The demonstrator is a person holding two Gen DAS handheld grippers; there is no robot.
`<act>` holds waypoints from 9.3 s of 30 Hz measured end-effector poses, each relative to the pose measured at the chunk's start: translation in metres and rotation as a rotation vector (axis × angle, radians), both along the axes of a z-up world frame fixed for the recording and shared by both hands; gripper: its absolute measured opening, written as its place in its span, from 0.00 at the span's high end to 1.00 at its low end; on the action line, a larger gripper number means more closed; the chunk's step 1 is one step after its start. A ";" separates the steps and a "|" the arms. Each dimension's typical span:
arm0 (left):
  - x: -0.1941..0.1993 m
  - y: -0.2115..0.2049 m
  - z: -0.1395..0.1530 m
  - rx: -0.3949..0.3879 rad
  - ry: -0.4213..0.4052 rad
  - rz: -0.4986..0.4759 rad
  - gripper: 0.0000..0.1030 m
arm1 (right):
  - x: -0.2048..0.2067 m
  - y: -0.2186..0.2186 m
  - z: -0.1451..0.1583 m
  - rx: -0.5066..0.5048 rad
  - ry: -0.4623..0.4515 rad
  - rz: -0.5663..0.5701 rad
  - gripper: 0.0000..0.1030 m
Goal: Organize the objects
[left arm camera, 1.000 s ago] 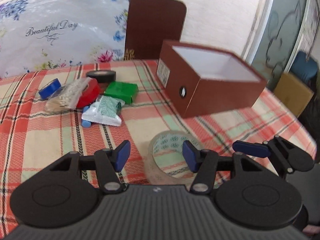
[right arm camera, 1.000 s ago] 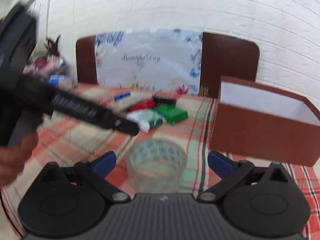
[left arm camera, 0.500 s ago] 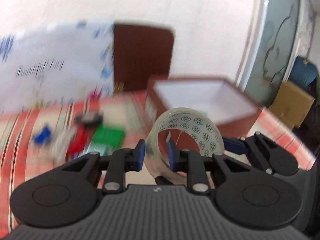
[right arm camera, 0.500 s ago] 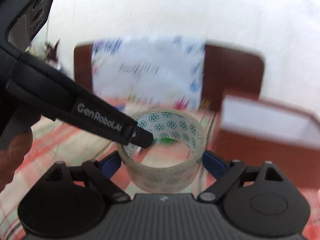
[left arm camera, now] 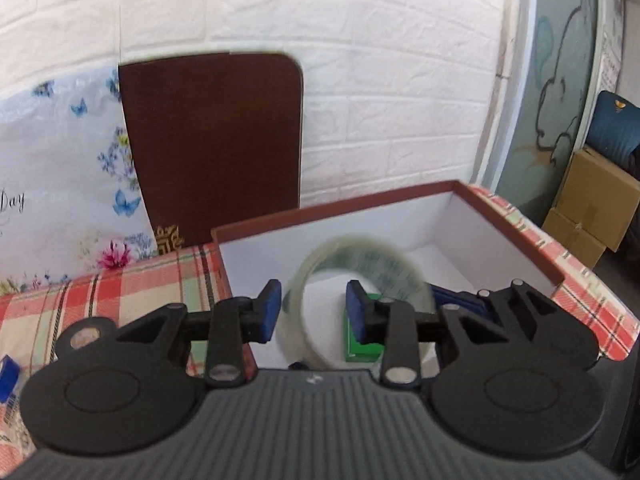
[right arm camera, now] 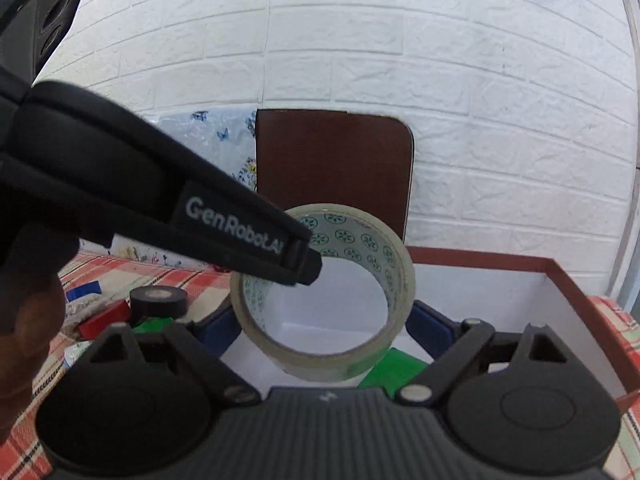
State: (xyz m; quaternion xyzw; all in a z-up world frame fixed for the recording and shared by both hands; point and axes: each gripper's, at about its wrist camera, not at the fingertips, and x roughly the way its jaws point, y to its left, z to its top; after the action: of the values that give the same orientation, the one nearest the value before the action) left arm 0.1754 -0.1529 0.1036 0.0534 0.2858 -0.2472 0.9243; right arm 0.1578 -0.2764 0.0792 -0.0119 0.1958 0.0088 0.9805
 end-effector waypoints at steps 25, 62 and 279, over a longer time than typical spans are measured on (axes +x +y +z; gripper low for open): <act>-0.109 0.038 0.025 0.094 -0.054 0.054 0.47 | -0.127 -0.040 0.032 0.297 -0.050 -0.265 0.04; -0.110 0.171 -0.041 0.104 0.026 0.288 0.40 | -0.124 0.062 0.032 0.276 0.070 -0.195 0.07; -0.083 0.206 -0.102 0.181 0.061 0.400 0.47 | -0.108 0.123 -0.054 0.020 0.316 0.082 0.57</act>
State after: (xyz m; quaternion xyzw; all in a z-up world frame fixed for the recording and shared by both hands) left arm 0.0928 0.0533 0.0016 0.0710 0.3395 -0.0336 0.9373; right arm 0.0494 -0.1532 0.0252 -0.0085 0.3466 0.0526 0.9365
